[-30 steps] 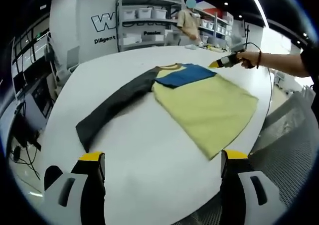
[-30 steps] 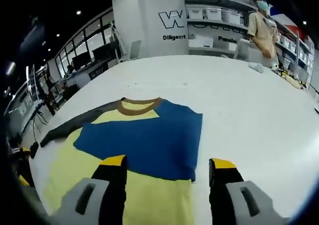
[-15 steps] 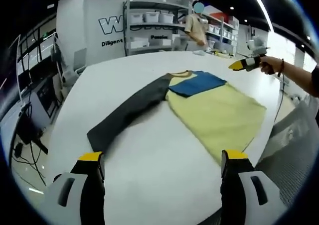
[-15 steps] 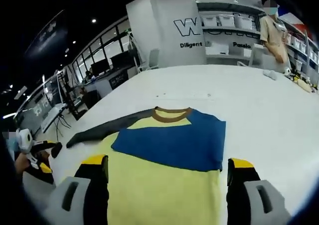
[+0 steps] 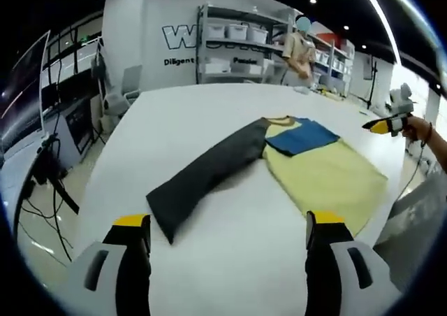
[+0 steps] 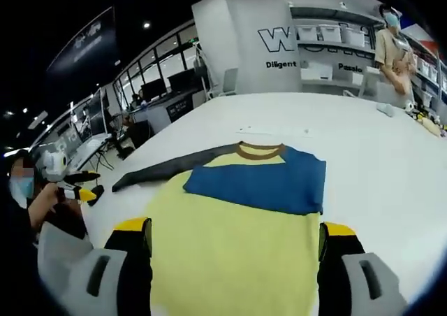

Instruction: Fold the garment on the visible template until the final outline fits inside the template.

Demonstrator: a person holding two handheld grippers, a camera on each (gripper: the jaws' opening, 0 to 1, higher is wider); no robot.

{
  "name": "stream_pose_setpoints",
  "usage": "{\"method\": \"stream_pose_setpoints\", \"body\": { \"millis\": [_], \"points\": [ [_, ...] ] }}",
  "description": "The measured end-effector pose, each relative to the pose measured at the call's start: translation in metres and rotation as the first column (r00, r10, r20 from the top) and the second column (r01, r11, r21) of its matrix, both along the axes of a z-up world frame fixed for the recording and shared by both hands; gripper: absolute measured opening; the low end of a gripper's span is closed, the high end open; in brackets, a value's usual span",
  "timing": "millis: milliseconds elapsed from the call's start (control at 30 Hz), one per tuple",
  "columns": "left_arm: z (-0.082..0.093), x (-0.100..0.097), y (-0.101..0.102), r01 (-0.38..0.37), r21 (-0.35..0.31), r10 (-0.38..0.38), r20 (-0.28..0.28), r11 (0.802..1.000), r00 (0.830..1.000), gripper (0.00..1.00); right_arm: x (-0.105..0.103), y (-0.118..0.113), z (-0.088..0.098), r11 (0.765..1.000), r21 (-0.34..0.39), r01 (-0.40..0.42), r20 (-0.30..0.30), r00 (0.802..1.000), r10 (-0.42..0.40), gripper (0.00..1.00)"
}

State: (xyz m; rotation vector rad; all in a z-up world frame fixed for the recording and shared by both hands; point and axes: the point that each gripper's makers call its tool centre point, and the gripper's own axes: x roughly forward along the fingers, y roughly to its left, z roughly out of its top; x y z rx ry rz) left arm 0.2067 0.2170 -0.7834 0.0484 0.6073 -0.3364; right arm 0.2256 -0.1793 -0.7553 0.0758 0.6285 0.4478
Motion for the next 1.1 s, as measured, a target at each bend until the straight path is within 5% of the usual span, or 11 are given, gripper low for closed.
{"method": "stream_pose_setpoints", "body": {
  "millis": [300,367,433,800,1100],
  "points": [
    [0.002,0.022,0.025,-0.109,-0.033,0.109,-0.007,0.994,0.994,0.82,-0.027,0.005,0.018,0.999,0.006,-0.038,0.035,0.999,0.038,0.99],
    [0.004,0.028,0.035,-0.187,-0.034,0.187,0.003,0.982,0.982,0.72,-0.035,0.006,0.018,0.999,0.014,-0.046,0.028,0.999,0.046,0.99],
    [0.003,0.031,0.034,-0.177,-0.035,0.177,-0.005,0.984,0.984,0.67,-0.038,0.008,0.02,0.998,0.044,-0.04,0.026,0.999,0.039,0.99],
    [-0.026,0.051,0.052,-0.289,-0.043,0.284,-0.099,0.956,0.954,0.58,-0.064,0.013,0.022,0.997,0.025,-0.079,0.05,0.996,0.078,0.99],
    [-0.053,0.052,0.07,-0.393,0.009,0.389,-0.163,0.92,0.907,0.47,-0.07,0.01,0.019,0.998,0.015,-0.062,0.038,0.997,0.061,0.99]
  ]
}}
